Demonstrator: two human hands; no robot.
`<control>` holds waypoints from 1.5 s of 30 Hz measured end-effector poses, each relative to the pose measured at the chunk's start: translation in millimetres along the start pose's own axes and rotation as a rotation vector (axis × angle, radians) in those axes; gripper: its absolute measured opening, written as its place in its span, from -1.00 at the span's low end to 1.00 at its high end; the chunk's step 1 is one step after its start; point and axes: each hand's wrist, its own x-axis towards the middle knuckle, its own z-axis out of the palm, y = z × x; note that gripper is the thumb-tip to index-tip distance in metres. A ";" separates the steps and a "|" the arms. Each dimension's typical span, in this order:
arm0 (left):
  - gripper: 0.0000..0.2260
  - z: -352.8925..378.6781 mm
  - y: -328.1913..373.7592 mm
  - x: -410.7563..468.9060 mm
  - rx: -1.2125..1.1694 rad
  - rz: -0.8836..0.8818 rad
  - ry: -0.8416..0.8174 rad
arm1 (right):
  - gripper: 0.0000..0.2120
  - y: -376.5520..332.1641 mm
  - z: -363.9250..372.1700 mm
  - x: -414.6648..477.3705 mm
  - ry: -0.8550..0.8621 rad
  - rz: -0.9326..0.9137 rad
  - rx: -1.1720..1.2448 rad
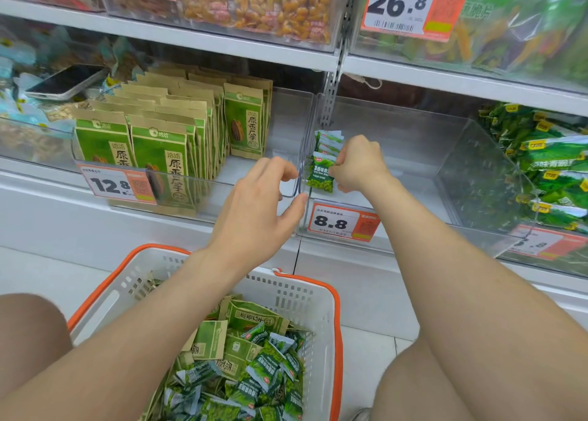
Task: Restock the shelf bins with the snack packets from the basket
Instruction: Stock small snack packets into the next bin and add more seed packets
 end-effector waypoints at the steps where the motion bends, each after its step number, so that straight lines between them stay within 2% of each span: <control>1: -0.79 -0.4 -0.5 -0.4 0.001 0.009 0.002 | -0.91 0.4 0.1 0.3 -0.022 -0.013 0.004; 6: -0.79 -3.4 -1.5 -4.0 0.094 0.113 0.048 | -0.87 -1.8 -12.8 -8.9 -0.071 -0.060 -0.034; 10: -0.89 -10.0 0.8 -10.3 0.189 0.241 0.173 | -0.75 -17.2 -36.8 -46.8 0.117 -0.201 0.027; 12: -0.81 -10.7 -1.0 -18.5 0.173 0.253 0.115 | -0.67 -29.3 -51.5 -79.5 0.220 -0.308 0.073; 14: -0.74 -7.6 -5.3 -25.3 0.215 0.169 -0.123 | -0.60 -40.9 -62.4 -112.7 0.241 -0.412 0.106; 15: -0.73 -4.2 -9.0 -28.5 0.272 0.116 -0.283 | -0.59 -46.6 -64.7 -127.4 0.190 -0.467 0.100; 17: -0.76 5.9 -20.4 -37.7 0.377 0.037 -0.570 | -0.61 -54.1 -59.1 -150.7 0.017 -0.587 0.008; 19: -0.81 16.5 -28.1 -52.4 0.423 0.024 -0.781 | -0.68 -54.4 -42.8 -167.2 -0.169 -0.660 -0.147; 21: -0.84 27.6 -32.5 -71.6 0.437 0.007 -0.989 | -0.75 -48.6 -21.0 -181.3 -0.368 -0.689 -0.323; 23: -0.78 38.7 -37.2 -91.2 0.502 -0.041 -1.221 | -0.76 -41.6 0.7 -192.6 -0.547 -0.692 -0.449; 25: -0.75 49.6 -44.6 -108.0 0.558 -0.045 -1.364 | -0.72 -37.0 18.6 -198.9 -0.672 -0.675 -0.539; 28: -0.84 64.3 -56.2 -125.4 0.590 -0.062 -1.393 | -0.69 -35.2 33.8 -199.4 -0.783 -0.653 -0.613; 32: -0.57 85.9 -92.6 -146.9 0.551 -0.209 -1.412 | -0.78 -34.4 42.9 -193.8 -0.796 -0.666 -0.585; 34: -0.57 93.6 -106.9 -152.9 0.543 -0.269 -1.437 | -0.86 -34.3 46.5 -190.5 -0.807 -0.672 -0.573; 36: -0.57 97.8 -108.3 -153.8 0.487 -0.306 -1.464 | -0.76 -33.8 48.1 -186.9 -0.817 -0.671 -0.571; 38: -0.52 102.3 -104.0 -153.3 0.422 -0.312 -1.465 | -0.74 -32.8 48.0 -183.2 -0.824 -0.670 -0.576; 41: -0.66 112.2 -104.2 -157.7 0.463 -0.246 -1.378 | -0.83 -29.3 48.8 -178.3 -0.811 -0.655 -0.578; 45: -0.83 117.3 -108.2 -158.6 0.464 -0.325 -1.123 | -0.72 -27.0 48.1 -173.5 -0.836 -0.620 -0.573</control>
